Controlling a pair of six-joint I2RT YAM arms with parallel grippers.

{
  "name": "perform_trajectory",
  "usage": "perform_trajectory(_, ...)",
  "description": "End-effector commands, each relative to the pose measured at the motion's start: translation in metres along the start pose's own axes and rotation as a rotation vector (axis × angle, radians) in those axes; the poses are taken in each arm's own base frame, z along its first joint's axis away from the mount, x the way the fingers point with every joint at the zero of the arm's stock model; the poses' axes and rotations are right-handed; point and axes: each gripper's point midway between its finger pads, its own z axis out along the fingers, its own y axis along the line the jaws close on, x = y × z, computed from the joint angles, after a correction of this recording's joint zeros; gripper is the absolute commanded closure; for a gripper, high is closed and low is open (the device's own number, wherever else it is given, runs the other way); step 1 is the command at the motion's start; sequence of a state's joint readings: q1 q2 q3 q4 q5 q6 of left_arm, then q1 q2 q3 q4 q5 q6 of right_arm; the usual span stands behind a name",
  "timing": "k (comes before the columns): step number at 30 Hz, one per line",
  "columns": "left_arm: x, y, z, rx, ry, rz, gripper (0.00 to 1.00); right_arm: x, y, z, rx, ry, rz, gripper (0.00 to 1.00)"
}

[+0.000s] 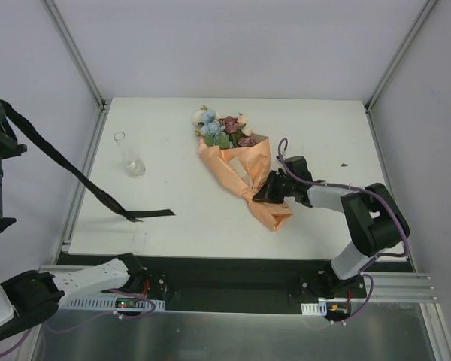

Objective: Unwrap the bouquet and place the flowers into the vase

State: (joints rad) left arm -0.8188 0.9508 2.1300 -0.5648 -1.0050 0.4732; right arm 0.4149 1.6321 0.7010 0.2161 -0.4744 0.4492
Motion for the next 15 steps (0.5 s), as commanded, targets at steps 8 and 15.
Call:
perform_trajectory(8, 0.168, -0.124, 0.0, 0.115, 0.362, -0.078, 1.0, 0.001, -0.015, 0.0, 0.069, -0.023, -0.002, 0.99)
perform_trajectory(15, 0.304, -0.15, -0.033, 0.081, 0.619, -0.033, 1.0, 0.002, -0.014, -0.001, 0.063, -0.022, -0.013, 0.99)
